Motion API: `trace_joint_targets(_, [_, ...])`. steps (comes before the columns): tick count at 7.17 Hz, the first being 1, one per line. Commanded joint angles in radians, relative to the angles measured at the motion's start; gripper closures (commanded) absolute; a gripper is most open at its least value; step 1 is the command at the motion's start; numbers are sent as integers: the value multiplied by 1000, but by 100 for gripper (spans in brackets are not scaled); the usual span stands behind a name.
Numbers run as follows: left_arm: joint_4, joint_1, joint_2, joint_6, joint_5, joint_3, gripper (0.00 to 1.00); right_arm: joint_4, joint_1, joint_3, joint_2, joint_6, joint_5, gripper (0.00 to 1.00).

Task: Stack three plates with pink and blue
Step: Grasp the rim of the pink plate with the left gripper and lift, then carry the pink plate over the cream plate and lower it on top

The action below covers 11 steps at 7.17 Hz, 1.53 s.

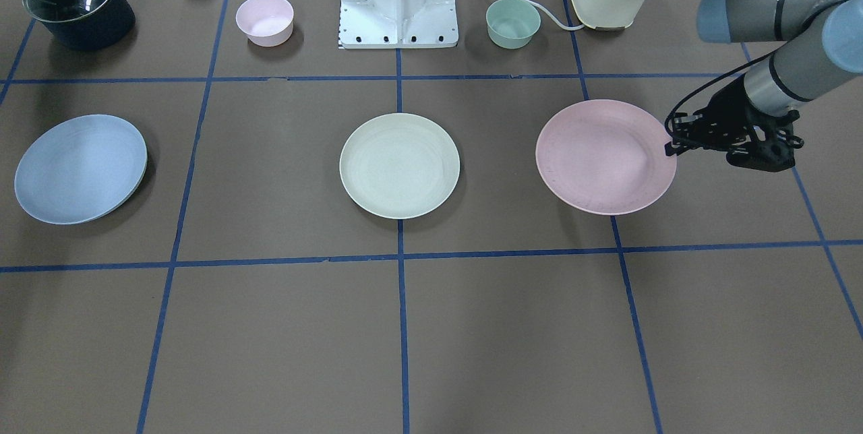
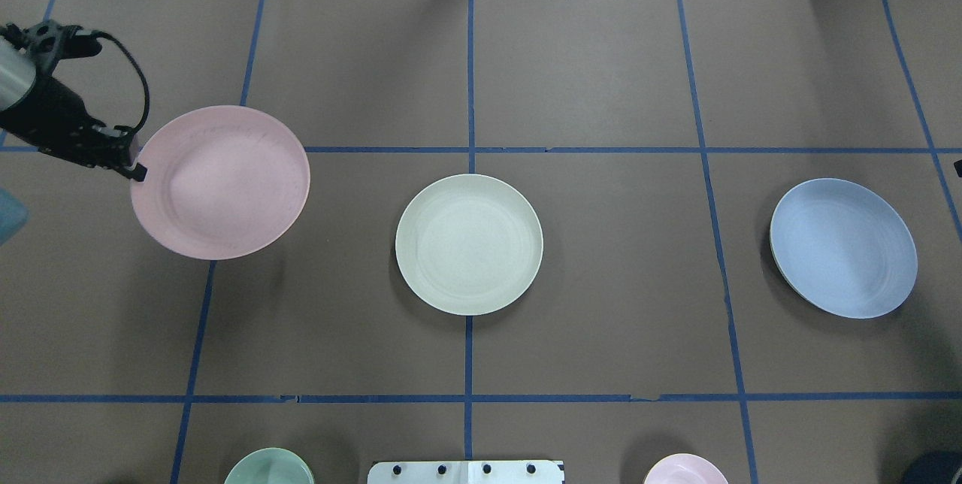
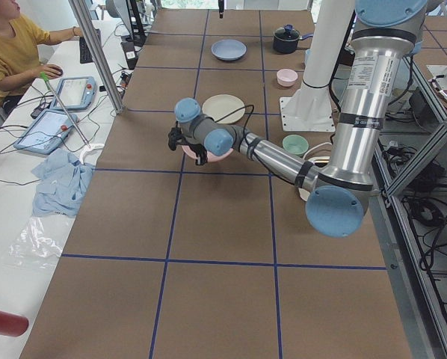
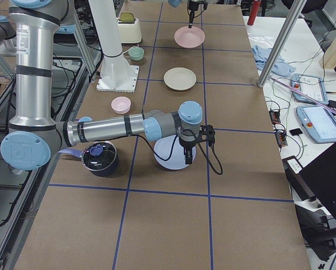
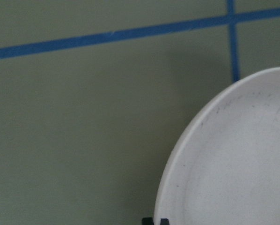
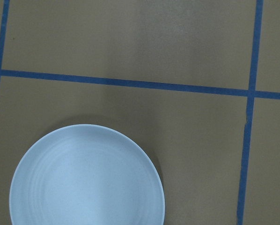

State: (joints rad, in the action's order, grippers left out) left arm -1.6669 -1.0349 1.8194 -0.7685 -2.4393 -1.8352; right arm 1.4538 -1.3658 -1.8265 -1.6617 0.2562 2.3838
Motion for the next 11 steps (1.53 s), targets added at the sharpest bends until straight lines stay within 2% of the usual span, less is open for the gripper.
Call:
trace_joint_targets(1, [69, 135, 192, -282, -23, -10, 100, 0, 1, 1, 0, 0, 0, 0])
trace_joint_targets(2, [53, 230, 237, -468, -3, 2, 100, 0, 2, 3, 0, 0, 2, 0])
trace_joint_targets(4, [-2, 303, 311, -520, 37, 94, 100, 0, 5, 7, 0, -2, 2, 0])
trace_joint_targets(6, [-135, 334, 345, -523, 83, 226, 100, 0, 5, 6, 0, -2, 2, 0])
trace_joint_targets(8, [-152, 357, 363, -523, 83, 229, 100, 0, 7, 4, 0, -2, 2, 0])
trace_joint_targets(11, [-188, 401, 371, -522, 137, 251, 100, 0, 7, 4, 0, -2, 2, 0])
